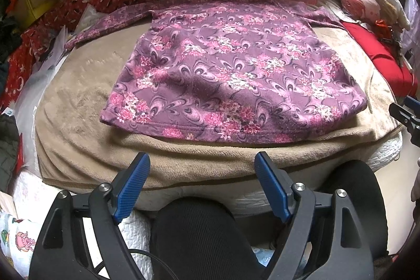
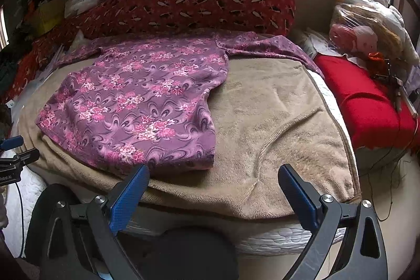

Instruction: Fold small clothes

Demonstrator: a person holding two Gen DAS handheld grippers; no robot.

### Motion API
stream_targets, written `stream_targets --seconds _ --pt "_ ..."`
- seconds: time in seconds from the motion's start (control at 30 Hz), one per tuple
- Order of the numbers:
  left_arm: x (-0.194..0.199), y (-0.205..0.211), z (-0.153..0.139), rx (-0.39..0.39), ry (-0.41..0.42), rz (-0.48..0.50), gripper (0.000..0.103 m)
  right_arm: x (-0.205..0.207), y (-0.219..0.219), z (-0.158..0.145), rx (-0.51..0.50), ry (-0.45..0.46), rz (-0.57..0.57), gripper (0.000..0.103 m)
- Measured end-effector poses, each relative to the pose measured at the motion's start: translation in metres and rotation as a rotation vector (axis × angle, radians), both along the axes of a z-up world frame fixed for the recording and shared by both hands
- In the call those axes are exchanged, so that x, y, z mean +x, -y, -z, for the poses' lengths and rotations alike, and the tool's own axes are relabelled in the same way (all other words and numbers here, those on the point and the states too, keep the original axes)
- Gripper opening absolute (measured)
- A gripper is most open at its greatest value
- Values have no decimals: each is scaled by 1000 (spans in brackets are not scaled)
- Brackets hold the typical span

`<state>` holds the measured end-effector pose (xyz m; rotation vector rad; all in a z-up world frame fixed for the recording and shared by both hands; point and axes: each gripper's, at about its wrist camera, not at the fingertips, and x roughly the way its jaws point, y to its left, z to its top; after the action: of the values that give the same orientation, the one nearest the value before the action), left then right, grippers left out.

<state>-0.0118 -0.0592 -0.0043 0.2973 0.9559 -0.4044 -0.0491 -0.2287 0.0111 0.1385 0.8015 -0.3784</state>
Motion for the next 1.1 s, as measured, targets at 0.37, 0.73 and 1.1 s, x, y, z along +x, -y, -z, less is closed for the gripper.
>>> stream_targets --seconds 0.37,0.73,1.1 --pt "0 3 1 5 -12 19 82 1 3 -1 27 10 0 100" --pt "0 4 0 -6 -23 19 82 2 2 0 41 9 -3 100" --pt "7 2 1 -29 -36 10 82 7 1 3 53 2 -6 100"
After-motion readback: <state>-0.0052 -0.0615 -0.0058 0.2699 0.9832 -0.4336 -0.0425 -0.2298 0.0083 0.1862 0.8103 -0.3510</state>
